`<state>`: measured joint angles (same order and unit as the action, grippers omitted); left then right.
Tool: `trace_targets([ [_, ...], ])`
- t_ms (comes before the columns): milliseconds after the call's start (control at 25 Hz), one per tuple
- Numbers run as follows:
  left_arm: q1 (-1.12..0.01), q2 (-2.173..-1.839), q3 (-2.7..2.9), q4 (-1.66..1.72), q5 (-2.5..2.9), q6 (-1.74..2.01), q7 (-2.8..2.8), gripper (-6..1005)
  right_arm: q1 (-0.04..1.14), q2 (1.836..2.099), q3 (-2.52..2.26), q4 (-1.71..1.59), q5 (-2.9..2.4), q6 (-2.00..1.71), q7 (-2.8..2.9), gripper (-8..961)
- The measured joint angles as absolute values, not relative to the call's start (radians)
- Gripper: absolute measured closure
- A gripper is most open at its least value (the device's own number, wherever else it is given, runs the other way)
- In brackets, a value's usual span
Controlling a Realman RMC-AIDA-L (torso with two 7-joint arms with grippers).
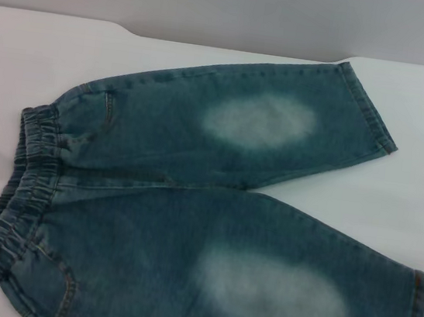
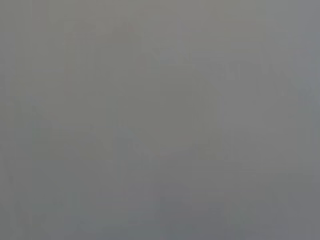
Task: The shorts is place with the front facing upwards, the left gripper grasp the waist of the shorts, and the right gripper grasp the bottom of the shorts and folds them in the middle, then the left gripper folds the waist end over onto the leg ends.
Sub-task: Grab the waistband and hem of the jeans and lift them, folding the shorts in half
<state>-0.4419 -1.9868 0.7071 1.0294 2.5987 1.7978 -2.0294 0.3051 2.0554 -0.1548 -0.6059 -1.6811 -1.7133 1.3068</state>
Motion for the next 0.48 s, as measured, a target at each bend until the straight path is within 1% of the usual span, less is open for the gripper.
trace_targets([
  [80,-0.443,-1.987,0.707,1.030,2.599,1.798,-2.030,913,0.305,2.055,-0.155,-0.606,-1.681,-1.713,1.307,458],
  [160,-0.444,-1.988,0.705,1.034,2.599,1.796,-2.032,926,0.306,2.055,-0.159,-0.605,-1.682,-1.713,1.311,458],
  [280,-0.452,-1.989,0.699,1.037,2.598,1.789,-2.036,946,0.316,2.044,-0.174,-0.605,-1.698,-1.713,1.358,459],
  [360,-0.462,-1.988,0.696,1.037,2.598,1.784,-2.038,953,0.330,2.022,-0.201,-0.616,-1.716,-1.718,1.431,459],
  [480,-0.475,-1.987,0.694,1.037,2.596,1.777,-2.043,953,0.354,1.975,-0.278,-0.651,-1.747,-1.732,1.585,459],
])
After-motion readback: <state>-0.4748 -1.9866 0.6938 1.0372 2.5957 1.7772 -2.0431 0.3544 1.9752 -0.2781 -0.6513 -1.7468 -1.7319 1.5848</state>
